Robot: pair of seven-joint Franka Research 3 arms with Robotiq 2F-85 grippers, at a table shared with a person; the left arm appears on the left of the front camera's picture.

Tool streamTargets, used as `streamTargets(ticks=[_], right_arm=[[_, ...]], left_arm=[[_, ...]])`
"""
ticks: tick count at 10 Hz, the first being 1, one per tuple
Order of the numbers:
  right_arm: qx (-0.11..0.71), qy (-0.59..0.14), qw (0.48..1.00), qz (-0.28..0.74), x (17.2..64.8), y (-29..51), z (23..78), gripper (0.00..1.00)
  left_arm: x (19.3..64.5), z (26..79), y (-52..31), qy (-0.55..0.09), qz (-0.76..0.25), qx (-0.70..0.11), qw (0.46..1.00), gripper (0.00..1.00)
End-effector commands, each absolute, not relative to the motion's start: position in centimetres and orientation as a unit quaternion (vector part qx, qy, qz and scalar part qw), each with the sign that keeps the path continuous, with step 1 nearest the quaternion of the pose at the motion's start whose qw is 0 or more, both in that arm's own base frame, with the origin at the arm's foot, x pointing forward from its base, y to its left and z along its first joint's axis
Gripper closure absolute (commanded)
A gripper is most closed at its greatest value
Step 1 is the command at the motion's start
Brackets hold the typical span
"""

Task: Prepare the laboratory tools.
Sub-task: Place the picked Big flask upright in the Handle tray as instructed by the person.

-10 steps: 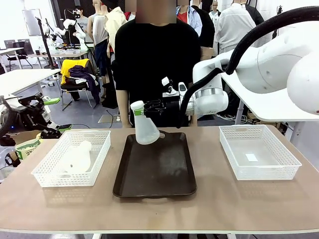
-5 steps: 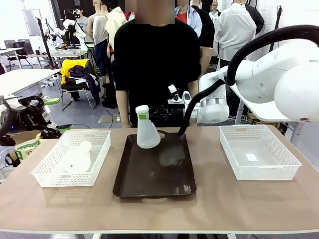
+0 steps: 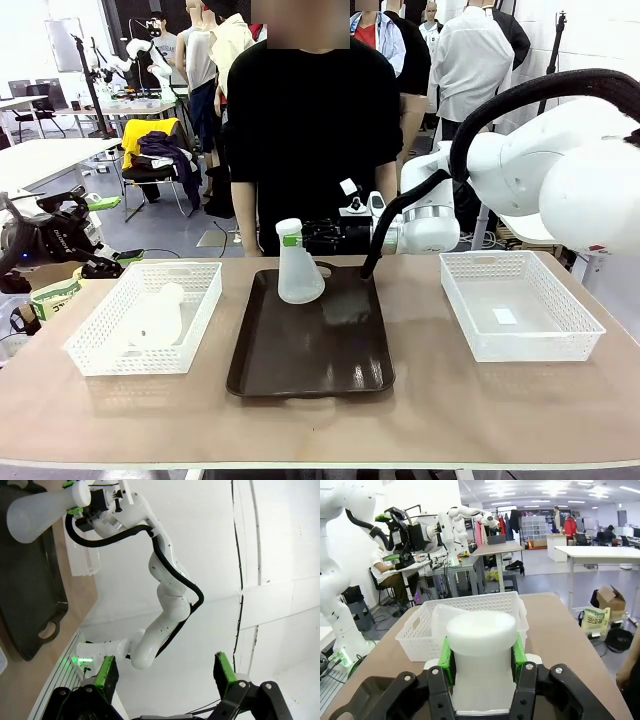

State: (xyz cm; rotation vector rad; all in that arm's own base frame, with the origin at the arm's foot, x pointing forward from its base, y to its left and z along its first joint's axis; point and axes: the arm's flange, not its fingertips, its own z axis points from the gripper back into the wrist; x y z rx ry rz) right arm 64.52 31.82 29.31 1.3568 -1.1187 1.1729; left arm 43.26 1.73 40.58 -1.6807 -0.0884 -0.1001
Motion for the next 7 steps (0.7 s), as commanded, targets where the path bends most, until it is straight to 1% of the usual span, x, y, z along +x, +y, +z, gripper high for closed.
streamTargets(ticks=[1, 2, 7], right_arm=[[0.563, -0.466, 0.486, 0.479, 64.77, 32.00, 29.18, 1.00], [0.569, -0.462, 0.483, 0.479, 64.65, 32.00, 29.11, 0.98], [0.565, -0.454, 0.484, 0.491, 64.04, 31.60, 29.73, 0.05]], left_arm=[[43.15, 40.84, 1.87, -0.041, -0.047, -0.747, 0.662, 0.00], [43.15, 40.84, 1.87, -0.041, -0.047, -0.747, 0.662, 0.00], [43.15, 40.84, 1.87, -0.041, -0.047, -0.747, 0.662, 0.00]])
